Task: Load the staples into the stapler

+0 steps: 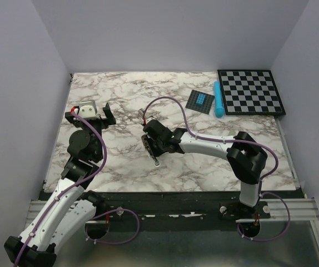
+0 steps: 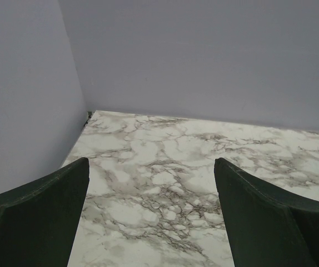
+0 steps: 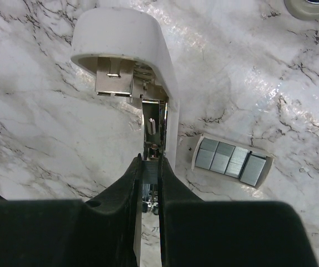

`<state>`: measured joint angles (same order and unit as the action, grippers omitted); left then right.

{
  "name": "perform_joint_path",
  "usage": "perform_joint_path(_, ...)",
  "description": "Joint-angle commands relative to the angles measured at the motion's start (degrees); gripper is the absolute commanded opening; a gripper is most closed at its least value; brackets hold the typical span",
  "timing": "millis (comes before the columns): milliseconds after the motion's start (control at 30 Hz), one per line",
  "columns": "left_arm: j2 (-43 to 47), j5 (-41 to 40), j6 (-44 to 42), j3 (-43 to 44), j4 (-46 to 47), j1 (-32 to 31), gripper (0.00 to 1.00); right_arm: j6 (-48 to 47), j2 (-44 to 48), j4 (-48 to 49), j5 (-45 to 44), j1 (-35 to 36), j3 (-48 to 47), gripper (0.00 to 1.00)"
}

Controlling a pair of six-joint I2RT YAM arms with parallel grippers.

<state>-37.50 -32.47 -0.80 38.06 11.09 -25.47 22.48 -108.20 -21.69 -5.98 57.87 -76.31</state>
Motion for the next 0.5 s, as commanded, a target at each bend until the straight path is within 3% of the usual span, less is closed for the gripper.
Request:
perform_joint_path(0,0.67,-0.75,0.45,-0.45,1.65,0.43,0.99,0.46,-1.4,2.53,-1.49,0.58,-0.06,0.15)
perform_joint_path(467,0.58,-0.75,0.45,-0.45,1.65,0.43,0.99,-0.15,-2.36,2.97,-3.07,0.58,0.73,0.15)
